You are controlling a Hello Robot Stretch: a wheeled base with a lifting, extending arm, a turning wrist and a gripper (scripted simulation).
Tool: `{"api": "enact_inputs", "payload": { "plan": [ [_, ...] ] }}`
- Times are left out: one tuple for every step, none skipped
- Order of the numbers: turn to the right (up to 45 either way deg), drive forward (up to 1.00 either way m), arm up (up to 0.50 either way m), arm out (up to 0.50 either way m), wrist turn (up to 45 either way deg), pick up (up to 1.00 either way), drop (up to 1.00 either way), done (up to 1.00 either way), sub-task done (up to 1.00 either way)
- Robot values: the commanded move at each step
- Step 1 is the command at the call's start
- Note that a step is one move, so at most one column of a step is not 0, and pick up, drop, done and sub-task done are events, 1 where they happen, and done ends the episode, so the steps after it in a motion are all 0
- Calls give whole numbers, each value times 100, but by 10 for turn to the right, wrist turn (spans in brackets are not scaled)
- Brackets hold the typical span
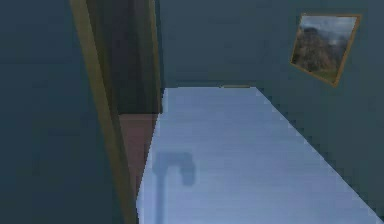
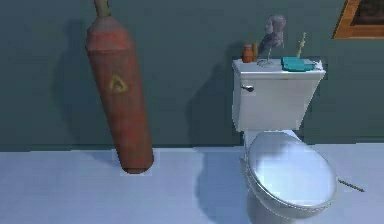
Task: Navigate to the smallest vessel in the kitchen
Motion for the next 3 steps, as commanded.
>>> {"api": "enact_inputs", "payload": {
  "plan": [
    [-30,0,0,0,0,0,0,0,0],
    [0,80,0,0,0,0,0,0,0],
    [270,0,0,0,0,0,0,0,0]
  ]
}}
